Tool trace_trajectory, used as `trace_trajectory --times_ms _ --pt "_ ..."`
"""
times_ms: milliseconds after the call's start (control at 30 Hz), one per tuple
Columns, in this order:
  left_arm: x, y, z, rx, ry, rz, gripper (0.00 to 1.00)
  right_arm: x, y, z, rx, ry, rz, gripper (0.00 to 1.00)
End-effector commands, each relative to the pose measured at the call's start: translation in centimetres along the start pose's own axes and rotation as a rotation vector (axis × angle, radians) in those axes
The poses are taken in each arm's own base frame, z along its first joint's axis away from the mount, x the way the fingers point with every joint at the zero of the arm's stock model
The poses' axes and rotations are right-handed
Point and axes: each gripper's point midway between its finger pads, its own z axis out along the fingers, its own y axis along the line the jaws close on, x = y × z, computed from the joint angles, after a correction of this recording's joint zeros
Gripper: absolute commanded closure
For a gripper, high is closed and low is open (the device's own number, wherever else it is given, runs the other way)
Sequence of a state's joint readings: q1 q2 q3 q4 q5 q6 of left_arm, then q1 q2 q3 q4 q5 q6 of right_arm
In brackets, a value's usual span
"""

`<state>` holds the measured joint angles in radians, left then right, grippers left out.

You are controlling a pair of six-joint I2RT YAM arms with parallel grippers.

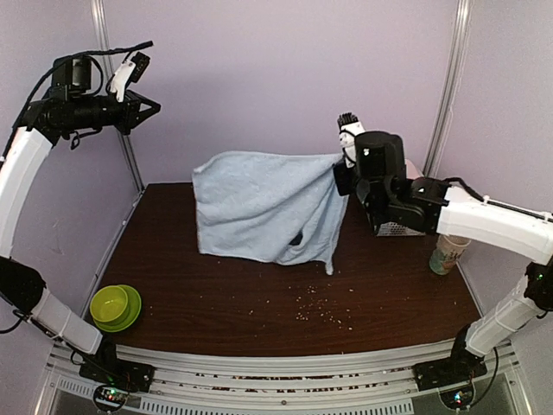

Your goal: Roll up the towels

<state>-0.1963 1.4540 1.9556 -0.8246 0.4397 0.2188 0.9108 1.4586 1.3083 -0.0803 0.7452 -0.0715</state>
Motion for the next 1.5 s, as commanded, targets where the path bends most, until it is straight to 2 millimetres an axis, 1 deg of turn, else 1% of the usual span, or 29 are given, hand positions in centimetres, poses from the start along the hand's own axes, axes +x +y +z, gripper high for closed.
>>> trace_trajectory --times_ms 0,67,133,167,233,300,333,367,400,467,533,600,667,700,733,767,833,933,1000,1067,1133,1167,1233,1333,1467 --pt "3.3 2.4 1.6 -0.107 0.078 0.014 1.0 0.9 0.1 -0.7 -0.058 0.089 -0.139 1.0" --pt "6.0 2.3 2.6 -0.093 0.136 -0.007 1.0 2.6 2.0 0.1 -0.096 0.147 -0.205 1.0" --pt "8.8 1.4 3.8 -0.043 0.181 -0.022 1.0 5.4 4.4 1.3 -0.122 0.213 -0.277 1.0" --pt "10.0 0.4 4.3 0.008 0.191 -0.022 1.0 6.3 5.2 1.6 -0.132 0.231 -0.296 1.0" --pt "11.9 -2.3 5.3 0.155 0.184 -0.021 1.0 7.8 6.5 2.0 -0.155 0.262 -0.312 1.0" --pt "13.6 -4.5 6.5 0.262 0.187 -0.029 1.0 8.3 7.0 2.2 -0.164 0.269 -0.307 1.0" --pt "14.4 -5.5 7.1 0.306 0.191 -0.02 0.93 8.3 7.2 2.1 -0.174 0.268 -0.3 1.0" --pt "15.2 -6.5 7.8 0.346 0.192 -0.009 0.72 8.1 7.3 1.9 -0.183 0.259 -0.29 1.0" --pt "15.6 -7.3 8.4 0.383 0.179 0.002 0.61 7.7 7.4 1.6 -0.197 0.246 -0.275 1.0" --pt "15.8 -8.4 9.1 0.455 0.135 0.021 0.45 6.5 7.4 0.8 -0.239 0.213 -0.24 1.0" --pt "15.5 -8.9 9.7 0.502 0.095 0.027 0.28 5.1 7.2 -0.4 -0.283 0.17 -0.202 1.0" --pt "15.3 -9.2 10.2 0.534 0.067 0.029 0.16 3.8 6.4 -1.8 -0.31 0.125 -0.158 1.0" --pt "15.2 -9.8 10.4 0.579 0.038 0.026 0.03 2.6 4.9 -3.0 -0.314 0.071 -0.102 1.0" --pt "15.0 -10.4 10.3 0.612 0.019 0.03 0.02 1.9 4.0 -3.6 -0.31 0.033 -0.071 1.0" --pt "14.9 -11.0 10.2 0.64 0.004 0.044 0.02 1.8 3.2 -4.0 -0.304 0.012 -0.051 1.0" --pt "14.9 -11.6 10.3 0.662 -0.006 0.06 0.02 1.8 2.5 -4.2 -0.298 0.0 -0.036 1.0" --pt "15.1 -13.3 10.2 0.704 -0.015 0.105 0.02 2.2 1.9 -4.3 -0.309 0.0 -0.024 1.0" --pt "15.2 -16.2 10.2 0.766 -0.011 0.177 0.02 3.0 2.3 -4.0 -0.333 0.015 -0.024 1.0" --pt "15.2 -18.7 10.4 0.819 -0.003 0.222 0.02 3.3 3.0 -3.7 -0.361 0.018 -0.009 1.0" --pt "15.4 -20.6 10.8 0.854 0.018 0.241 0.02 3.3 3.9 -3.5 -0.401 0.021 0.004 1.0" --pt "15.7 -22.0 11.7 0.872 0.049 0.235 0.02 3.4 5.0 -3.4 -0.446 0.017 0.008 1.0" --pt "15.8 -22.4 12.2 0.874 0.069 0.222 0.03 3.3 5.2 -3.2 -0.449 0.016 0.016 1.0" --pt "16.1 -23.5 12.4 0.913 0.082 0.2 0.07 3.4 5.1 -2.3 -0.406 0.042 0.033 1.0" --pt "16.9 -25.5 12.4 0.948 0.1 0.224 0.08 3.5 5.2 -1.5 -0.367 0.074 0.057 1.0" --pt "18.2 -28.2 12.7 0.986 0.119 0.266 0.07 3.8 3.8 -0.5 -0.28 0.089 0.111 1.0"
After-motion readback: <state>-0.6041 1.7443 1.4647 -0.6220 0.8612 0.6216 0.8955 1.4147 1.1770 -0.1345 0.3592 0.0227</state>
